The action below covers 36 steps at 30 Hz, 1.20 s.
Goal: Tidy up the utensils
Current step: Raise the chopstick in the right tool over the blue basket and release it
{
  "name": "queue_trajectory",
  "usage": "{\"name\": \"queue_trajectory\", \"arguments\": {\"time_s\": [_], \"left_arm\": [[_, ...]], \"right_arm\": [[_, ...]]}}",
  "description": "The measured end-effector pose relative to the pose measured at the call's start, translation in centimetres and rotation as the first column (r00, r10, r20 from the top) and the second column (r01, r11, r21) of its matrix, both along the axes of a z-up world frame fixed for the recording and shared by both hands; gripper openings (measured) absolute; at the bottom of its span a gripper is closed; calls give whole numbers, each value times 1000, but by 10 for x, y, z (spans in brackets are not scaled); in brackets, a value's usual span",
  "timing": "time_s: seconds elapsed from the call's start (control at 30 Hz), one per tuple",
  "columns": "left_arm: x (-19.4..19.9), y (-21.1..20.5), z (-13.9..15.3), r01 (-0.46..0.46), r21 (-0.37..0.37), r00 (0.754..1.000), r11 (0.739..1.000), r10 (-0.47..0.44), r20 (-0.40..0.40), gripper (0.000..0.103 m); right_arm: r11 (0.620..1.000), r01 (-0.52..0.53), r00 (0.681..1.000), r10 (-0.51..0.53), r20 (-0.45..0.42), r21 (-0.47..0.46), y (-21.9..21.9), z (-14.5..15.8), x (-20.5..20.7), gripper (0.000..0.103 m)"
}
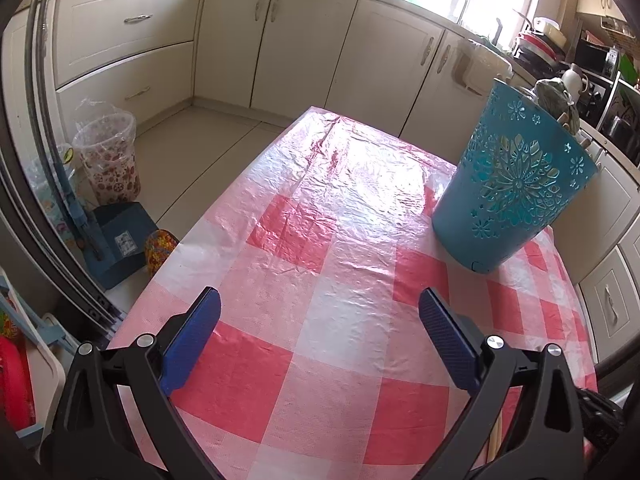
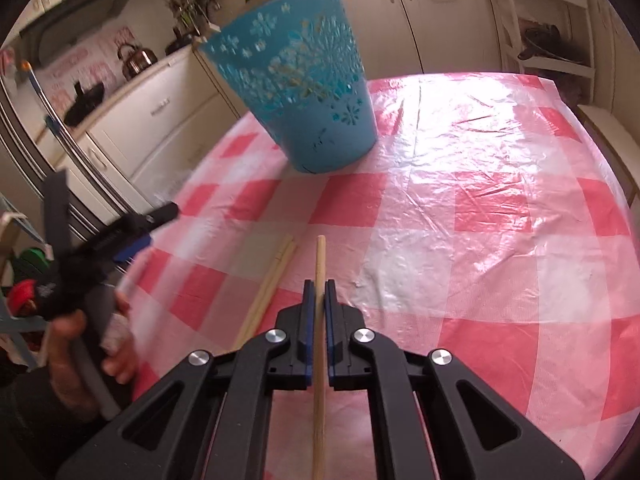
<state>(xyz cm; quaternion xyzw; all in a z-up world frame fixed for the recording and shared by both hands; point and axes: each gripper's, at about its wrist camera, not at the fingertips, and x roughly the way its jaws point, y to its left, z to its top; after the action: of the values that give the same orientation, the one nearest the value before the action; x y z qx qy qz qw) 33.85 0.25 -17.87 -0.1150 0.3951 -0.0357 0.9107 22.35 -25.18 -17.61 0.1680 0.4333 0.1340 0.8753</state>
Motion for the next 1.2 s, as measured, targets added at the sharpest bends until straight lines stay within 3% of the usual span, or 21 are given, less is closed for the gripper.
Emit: {"name": "queue_trajectory", "arguments": {"time_s": [0.17,0.6,0.77,0.97,1.2], "left_arm": [[1,0,0,-4,5,1000,1000,4,-3,95],[2,-4,-2,7,23,1000,1000,-7,-17,95],[2,-5,-1,11,24,1000,1000,-10,-17,95],[3,-5,-2,13,11,1000,1000,-13,-17,95],[3,-3,-2,21,-8,1000,1000,-21,-12,95]], "right_arm": [[993,-8,996,-2,89,116,-7,28,-8,6],[969,-32,955,-43,293,245,-14,113,17,6],[970,-12,927,-80,368,242,-11,149,48,6],[972,69,859,-172,483,224,-10,185,102,6],[967,176,816,-248,521,185,-6,189,160,6]]}}
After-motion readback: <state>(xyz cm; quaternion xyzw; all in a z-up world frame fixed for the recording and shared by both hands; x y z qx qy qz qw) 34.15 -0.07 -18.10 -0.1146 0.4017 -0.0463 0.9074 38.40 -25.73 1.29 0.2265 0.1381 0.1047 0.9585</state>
